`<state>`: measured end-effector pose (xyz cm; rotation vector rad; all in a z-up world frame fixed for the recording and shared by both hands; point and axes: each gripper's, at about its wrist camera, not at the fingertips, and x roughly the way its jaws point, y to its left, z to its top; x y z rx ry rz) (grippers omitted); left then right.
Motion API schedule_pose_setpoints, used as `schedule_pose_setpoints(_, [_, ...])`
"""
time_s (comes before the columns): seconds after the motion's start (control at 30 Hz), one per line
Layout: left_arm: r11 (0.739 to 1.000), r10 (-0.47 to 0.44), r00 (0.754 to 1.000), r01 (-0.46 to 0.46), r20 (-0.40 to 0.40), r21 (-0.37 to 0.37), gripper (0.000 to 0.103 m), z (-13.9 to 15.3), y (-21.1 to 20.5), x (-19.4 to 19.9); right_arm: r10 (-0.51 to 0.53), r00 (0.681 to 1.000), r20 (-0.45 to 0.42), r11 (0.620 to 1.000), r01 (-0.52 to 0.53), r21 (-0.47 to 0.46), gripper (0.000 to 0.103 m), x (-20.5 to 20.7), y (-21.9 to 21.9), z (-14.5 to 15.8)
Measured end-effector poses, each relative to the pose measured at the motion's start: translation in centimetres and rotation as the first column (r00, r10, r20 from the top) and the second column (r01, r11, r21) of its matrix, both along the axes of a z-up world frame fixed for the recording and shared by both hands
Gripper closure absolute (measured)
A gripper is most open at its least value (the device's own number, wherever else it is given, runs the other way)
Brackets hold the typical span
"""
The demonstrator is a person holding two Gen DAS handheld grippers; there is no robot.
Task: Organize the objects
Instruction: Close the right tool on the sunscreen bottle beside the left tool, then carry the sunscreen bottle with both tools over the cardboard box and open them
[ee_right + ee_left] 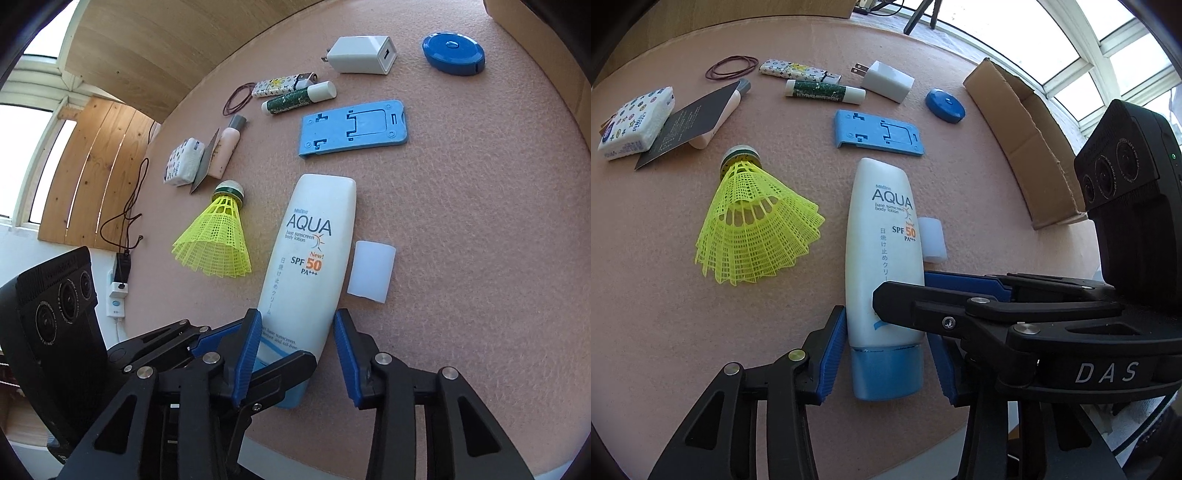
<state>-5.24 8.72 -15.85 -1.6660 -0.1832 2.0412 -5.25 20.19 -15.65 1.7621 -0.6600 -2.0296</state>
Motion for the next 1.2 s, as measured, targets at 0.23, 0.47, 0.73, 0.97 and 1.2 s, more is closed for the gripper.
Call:
schedule_pose_setpoints(0.23, [1.000,0.018,0.999,-0.018,-0.027,0.001,0.057,1.7,-0.2,0.7,0.012,0.999,-0.034,1.000,-0.011,0.009,0.068,0.1,0.3,1.5])
schedule_pose_setpoints(0.47, [1.000,0.005,0.995,-0.003,-0.095,0.024,0.058,4.6,1.4,0.3,-0.015,0.995,-0.100,1.000,0.017,0.018,0.068,0.1,2.5,4.9])
schedule_pose_setpoints(0.73, [0.997,-0.049,0.985,0.058,-0.168,0.048,0.058,7.9,6.4,-1.2,-0.068,0.982,-0.177,0.995,0.079,0.055,0.069,-0.2,7.3,8.9])
schedule_pose_setpoints(0.97, [0.991,-0.094,0.973,0.111,-0.212,0.072,0.057,9.0,13.9,-3.8,-0.124,0.970,-0.211,0.985,0.146,0.096,0.069,-1.0,12.8,10.8])
schedule_pose_setpoints(1.2, [0.981,-0.146,0.961,0.172,-0.236,0.092,0.057,9.5,21.1,-6.0,-0.171,0.956,-0.241,0.968,0.209,0.142,0.069,-1.8,18.8,12.0])
